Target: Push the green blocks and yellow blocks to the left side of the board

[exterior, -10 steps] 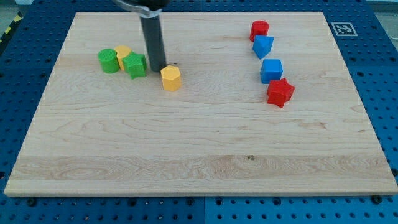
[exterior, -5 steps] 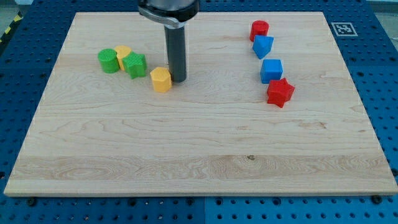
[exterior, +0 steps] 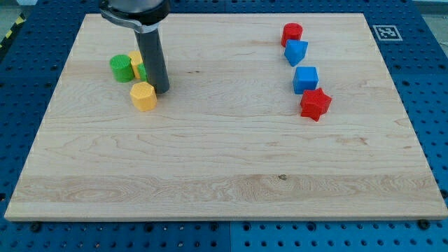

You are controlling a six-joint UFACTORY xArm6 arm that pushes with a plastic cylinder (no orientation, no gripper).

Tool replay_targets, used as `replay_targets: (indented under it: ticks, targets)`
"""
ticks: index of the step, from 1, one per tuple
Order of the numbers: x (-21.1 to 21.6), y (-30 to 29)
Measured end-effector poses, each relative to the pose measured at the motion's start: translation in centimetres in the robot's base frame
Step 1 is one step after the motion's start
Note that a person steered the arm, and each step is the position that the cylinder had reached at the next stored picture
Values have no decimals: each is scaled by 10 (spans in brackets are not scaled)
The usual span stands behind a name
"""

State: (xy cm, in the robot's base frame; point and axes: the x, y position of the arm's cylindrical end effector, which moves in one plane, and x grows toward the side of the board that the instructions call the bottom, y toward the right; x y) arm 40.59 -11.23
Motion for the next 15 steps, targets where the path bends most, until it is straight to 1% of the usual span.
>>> replay_targets:
  ticks: [1,2,3,4,6,7,8,9,10,11,12,13,15]
  targets:
    - [39,31]
    - [61,33]
    - [57,33]
    - [41,28]
    - [12,-16]
    - [3,-17]
    - [8,-16]
    - [15,-4]
    - [12,17]
    - [-3,35]
    - [-31,38]
    - [-46,30]
    - [-47,-19]
